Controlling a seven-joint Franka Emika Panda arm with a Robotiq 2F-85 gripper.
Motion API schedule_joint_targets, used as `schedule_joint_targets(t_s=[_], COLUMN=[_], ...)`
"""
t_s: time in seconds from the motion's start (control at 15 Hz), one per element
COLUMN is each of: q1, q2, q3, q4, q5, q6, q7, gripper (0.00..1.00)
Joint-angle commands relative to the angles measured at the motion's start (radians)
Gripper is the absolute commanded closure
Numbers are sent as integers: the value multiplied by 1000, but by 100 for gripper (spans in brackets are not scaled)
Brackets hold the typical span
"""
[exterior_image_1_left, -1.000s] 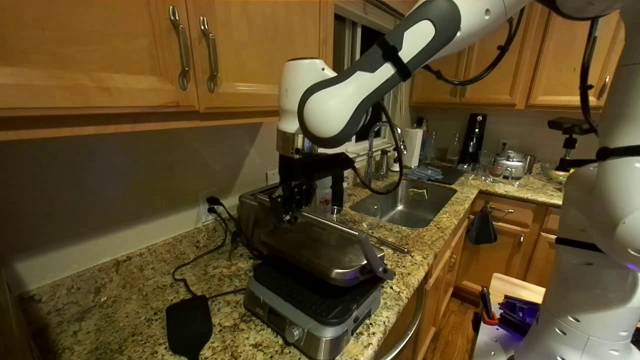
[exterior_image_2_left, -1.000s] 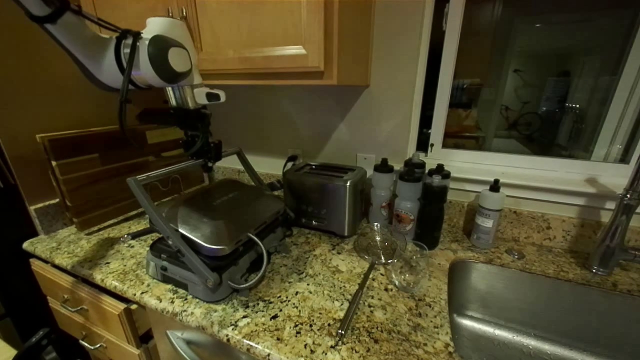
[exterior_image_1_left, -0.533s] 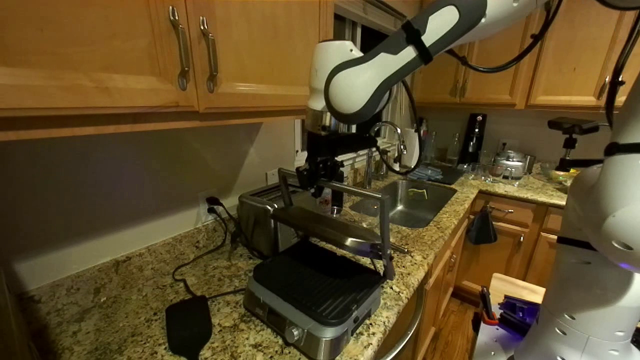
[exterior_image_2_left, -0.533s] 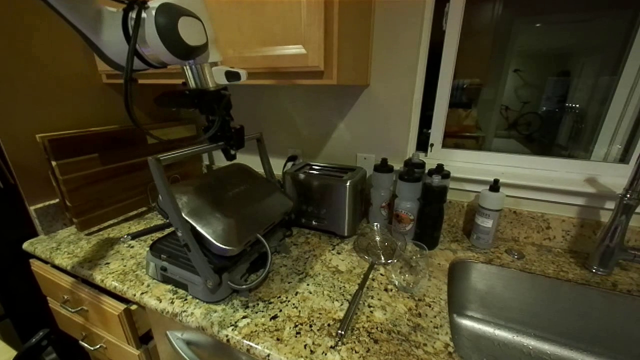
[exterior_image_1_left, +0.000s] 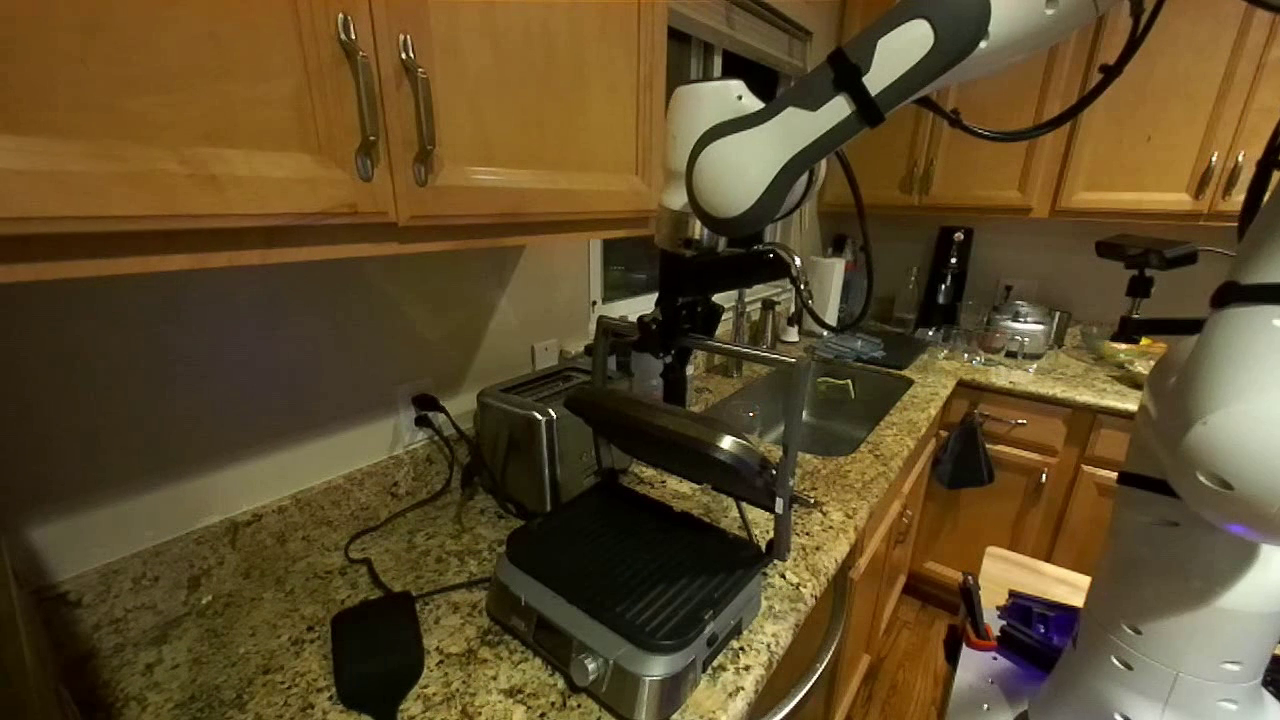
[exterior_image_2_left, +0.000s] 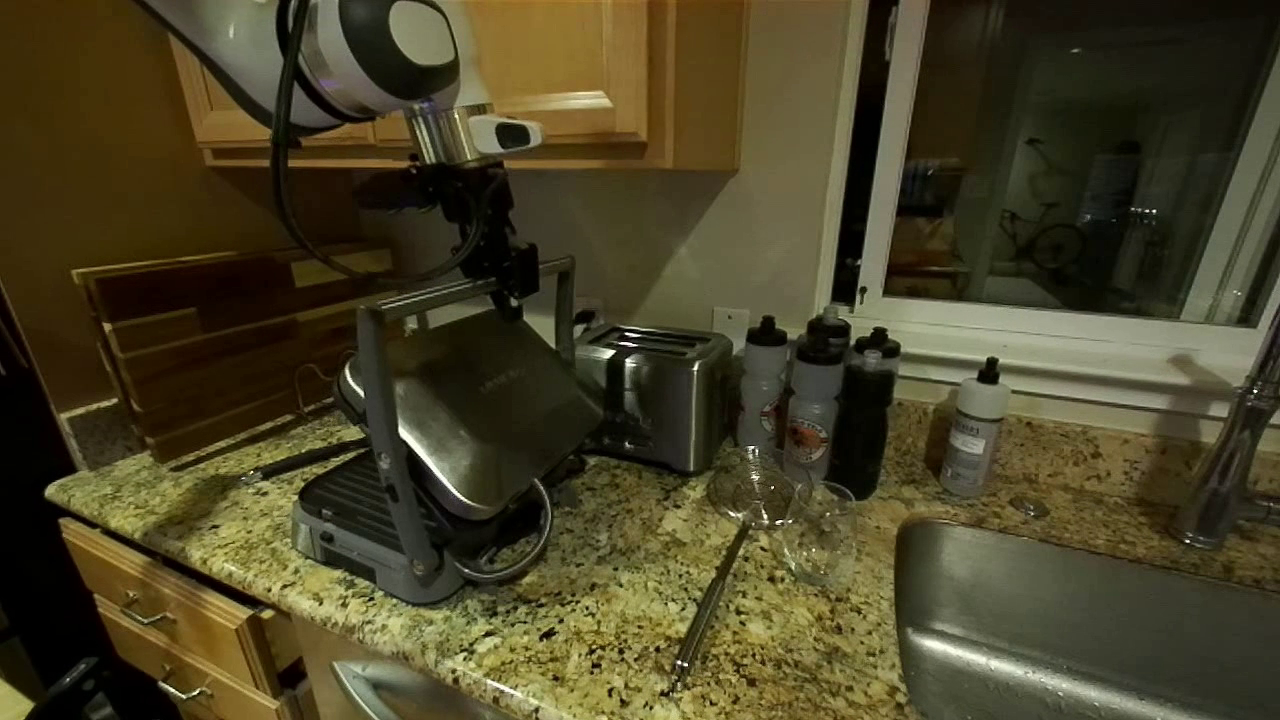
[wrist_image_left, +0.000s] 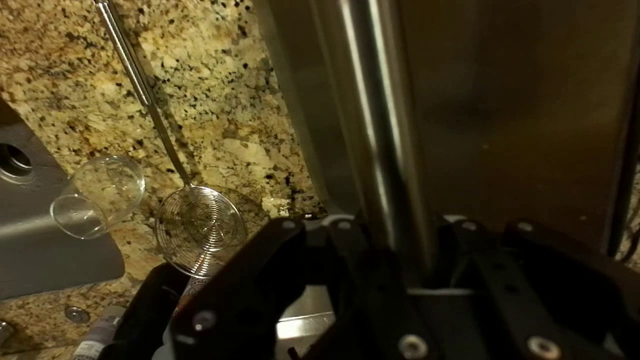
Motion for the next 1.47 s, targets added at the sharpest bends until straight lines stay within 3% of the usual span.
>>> schedule_joint_targets(t_s=[0.0, 0.33, 0.4, 0.47, 0.93, 1.4], q1=[-5, -5, -5, -9, -76, -114], q2=[-4, -6, -6, -1, -5, 72], q3=[4, 5, 5, 3, -57, -118], q4=[-1, -3, -3, 0, 9, 33], q5=[2, 1, 1, -7, -71, -74], q6=[-6, -9, -9, -8, 7, 38], q7=[-2, 0, 0, 1, -14, -85], gripper=[90, 90, 97, 97, 97, 97])
